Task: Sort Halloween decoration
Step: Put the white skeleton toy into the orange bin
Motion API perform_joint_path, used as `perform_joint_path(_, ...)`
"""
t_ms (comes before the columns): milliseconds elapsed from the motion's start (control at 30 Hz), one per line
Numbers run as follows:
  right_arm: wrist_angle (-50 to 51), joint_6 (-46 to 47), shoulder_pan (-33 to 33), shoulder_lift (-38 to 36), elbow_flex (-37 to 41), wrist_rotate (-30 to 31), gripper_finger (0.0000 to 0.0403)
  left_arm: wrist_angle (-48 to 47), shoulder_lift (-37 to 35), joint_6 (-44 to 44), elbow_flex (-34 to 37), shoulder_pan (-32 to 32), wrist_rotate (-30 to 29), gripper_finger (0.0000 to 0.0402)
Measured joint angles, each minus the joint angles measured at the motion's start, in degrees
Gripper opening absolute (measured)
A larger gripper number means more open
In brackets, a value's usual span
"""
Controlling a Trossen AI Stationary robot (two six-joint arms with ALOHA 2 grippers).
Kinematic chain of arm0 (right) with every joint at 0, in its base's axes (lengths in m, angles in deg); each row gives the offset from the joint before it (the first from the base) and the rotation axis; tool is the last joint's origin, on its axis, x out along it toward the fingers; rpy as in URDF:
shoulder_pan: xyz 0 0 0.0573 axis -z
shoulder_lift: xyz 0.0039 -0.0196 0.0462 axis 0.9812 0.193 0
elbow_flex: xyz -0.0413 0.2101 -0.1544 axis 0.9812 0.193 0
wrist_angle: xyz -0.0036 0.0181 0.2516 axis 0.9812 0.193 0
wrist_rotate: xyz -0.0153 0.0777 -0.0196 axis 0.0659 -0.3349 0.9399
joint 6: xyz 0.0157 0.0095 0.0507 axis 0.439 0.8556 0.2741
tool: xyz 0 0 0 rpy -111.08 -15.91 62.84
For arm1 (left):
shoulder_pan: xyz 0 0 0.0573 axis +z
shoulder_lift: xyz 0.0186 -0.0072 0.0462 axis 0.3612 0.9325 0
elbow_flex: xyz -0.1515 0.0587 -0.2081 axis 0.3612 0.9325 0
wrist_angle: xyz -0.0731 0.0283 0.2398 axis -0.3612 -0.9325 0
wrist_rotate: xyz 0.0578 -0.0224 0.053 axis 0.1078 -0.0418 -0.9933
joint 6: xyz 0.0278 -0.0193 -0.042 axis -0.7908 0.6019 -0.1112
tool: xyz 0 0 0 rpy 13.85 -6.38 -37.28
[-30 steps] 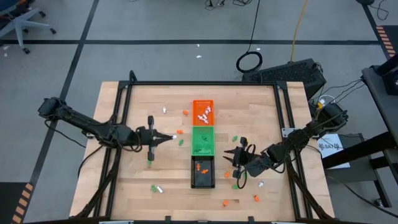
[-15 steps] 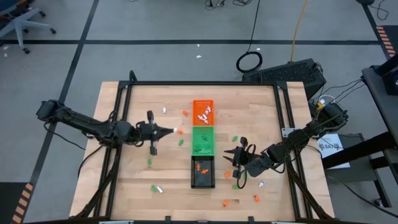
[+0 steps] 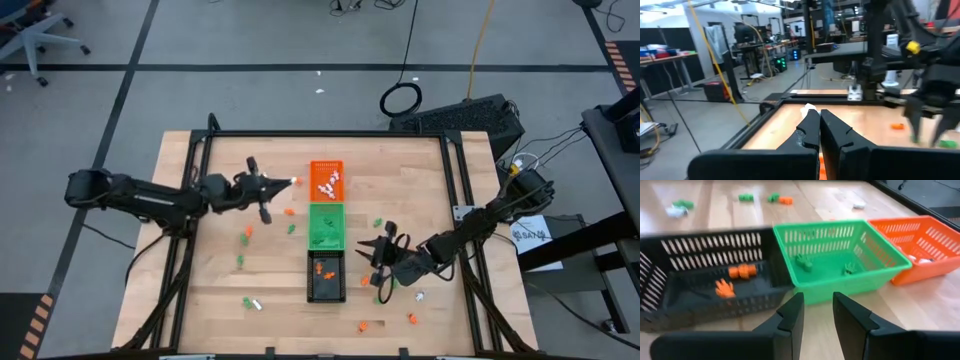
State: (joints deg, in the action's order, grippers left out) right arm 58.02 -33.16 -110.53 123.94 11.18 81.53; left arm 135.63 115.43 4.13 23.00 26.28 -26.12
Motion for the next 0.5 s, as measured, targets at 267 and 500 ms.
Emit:
perform_joint_path(267, -1.9, -2.8, -1.1, 0.0, 0.0, -0.1, 0.0089, 10.2, 14.3, 4.3, -3.5, 5.8, 3.4, 0.0000)
perform_joint_path(500, -2.2, -2.9, -1.1, 0.0, 0.0, -0.2, 0.0089, 0.5, 25.9, 6.0, -15.1, 8.0, 7.5, 0.0000)
